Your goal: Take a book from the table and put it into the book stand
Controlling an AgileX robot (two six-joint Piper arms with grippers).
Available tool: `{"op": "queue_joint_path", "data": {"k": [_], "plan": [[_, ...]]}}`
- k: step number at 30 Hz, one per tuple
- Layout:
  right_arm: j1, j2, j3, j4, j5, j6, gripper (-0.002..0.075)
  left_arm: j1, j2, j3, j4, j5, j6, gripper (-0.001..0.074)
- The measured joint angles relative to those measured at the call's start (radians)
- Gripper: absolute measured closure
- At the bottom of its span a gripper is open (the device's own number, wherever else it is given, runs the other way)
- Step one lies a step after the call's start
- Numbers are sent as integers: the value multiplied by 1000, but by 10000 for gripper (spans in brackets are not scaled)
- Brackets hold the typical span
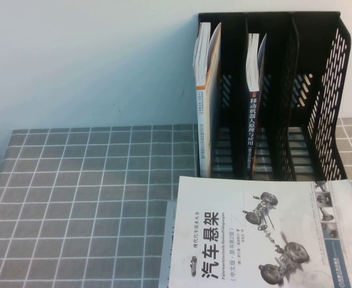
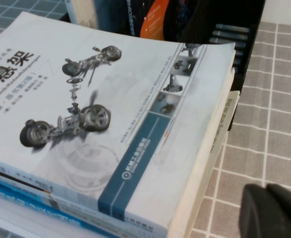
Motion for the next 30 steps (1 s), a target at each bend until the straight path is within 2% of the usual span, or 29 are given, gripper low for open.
{"op": "queue_joint_path", "data": {"k": [4,14,23,30], "plan": [[-6,-18,0,0,0,0,729,0,0,0,0,2,0,738],[-94,-57,0,-1,-5,0,729,0,0,0,0,2,0,738],[-189,-64,0,-35,-255,-27,729,0,0,0,0,2,2,738],[-254,-85,65,-35,-313,-130,729,0,0,0,0,4,2,738]]}}
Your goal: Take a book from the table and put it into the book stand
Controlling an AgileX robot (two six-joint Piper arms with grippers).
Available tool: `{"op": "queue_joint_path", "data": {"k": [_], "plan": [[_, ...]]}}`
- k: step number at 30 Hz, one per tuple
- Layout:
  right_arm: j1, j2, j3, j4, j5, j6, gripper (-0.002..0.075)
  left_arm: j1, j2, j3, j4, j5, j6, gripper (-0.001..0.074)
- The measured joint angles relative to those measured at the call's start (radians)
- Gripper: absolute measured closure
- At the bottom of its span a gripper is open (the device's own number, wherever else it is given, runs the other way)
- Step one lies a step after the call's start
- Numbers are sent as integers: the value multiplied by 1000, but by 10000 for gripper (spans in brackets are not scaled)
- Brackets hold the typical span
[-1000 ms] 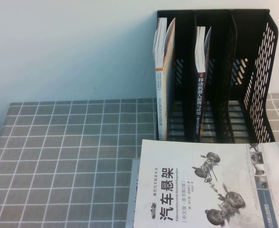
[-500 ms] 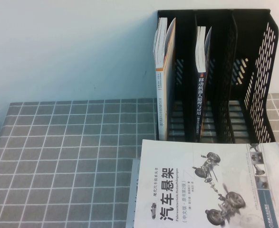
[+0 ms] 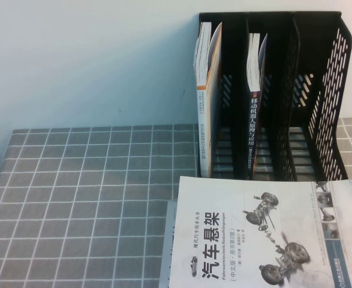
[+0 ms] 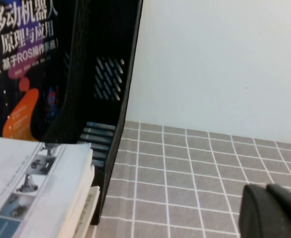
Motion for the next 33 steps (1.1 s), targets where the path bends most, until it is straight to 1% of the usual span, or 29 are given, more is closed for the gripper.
{"op": "queue_joint_path", "data": {"k": [7,14,17,24,26,30,33], "plan": [[-11,-126,119,0,-20,-31,729,0,0,0,0,0,0,738],[-16,-136,245,46,-66,-36,729,0,0,0,0,0,0,738],[-16,-136,254,75,-46,-36,729,0,0,0,0,0,0,738],[-16,-136,254,83,-16,-36,729,0,0,0,0,0,0,738],[-16,-136,254,84,18,-36,729,0,0,0,0,0,0,738],[-16,-136,251,38,60,8,729,0,0,0,0,0,0,738],[-16,-136,248,-57,62,104,729,0,0,0,0,0,0,738]]}}
